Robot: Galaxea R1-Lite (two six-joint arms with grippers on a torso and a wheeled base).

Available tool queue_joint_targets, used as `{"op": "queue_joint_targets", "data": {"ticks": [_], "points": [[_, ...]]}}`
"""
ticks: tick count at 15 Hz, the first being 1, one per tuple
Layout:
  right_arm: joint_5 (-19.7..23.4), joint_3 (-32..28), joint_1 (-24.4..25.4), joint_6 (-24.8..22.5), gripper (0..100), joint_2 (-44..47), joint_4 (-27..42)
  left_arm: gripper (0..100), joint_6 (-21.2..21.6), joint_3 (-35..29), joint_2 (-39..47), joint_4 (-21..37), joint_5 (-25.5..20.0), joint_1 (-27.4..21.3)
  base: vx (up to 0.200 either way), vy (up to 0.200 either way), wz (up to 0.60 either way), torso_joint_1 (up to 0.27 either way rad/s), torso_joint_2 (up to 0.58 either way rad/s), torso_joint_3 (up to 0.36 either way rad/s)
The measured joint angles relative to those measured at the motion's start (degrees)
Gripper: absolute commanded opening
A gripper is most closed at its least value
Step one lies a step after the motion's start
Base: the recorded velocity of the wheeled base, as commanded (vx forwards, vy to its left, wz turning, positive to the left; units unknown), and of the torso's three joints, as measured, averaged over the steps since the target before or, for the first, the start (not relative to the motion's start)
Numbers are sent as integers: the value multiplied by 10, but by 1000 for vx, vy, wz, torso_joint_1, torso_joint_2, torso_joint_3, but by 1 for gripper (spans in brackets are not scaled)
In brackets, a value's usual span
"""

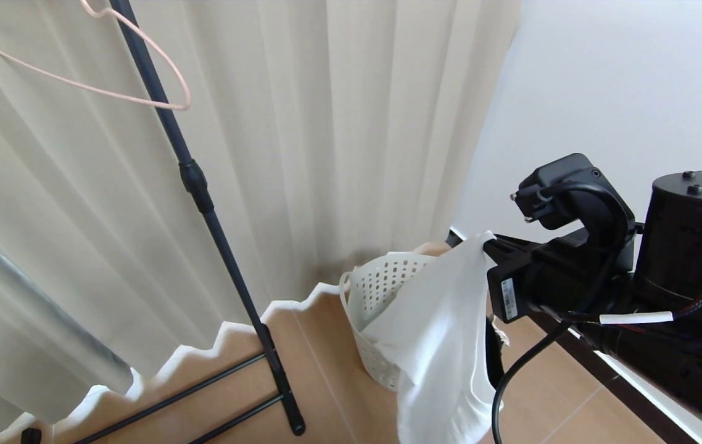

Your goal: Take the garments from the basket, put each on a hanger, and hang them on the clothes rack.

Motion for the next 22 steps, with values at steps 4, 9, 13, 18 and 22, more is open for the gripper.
{"op": "queue_joint_targets", "data": {"ticks": [4, 9, 13, 18, 22], "points": [[0, 1, -2, -6, 0, -5, 0, 100, 0, 0, 0, 0, 0, 0, 0, 0, 0, 116, -471, -149], [1, 3, -6, -8, 0, -11, 0, 100, 0, 0, 0, 0, 0, 0, 0, 0, 0, 159, -492, -178], [1, 4, -6, -8, 0, -10, 0, 100, -2, 0, 0, 0, 1, 0, 0, 0, 0, 192, -517, -310], [1, 9, -6, -15, 0, -10, 0, 100, -1, 0, 0, 0, 0, 1, 0, 0, 0, 221, -552, -335], [1, 12, -6, -15, 0, -10, 0, 100, -1, 0, 0, 0, 0, 1, 0, 0, 0, 246, -583, -338]]}}
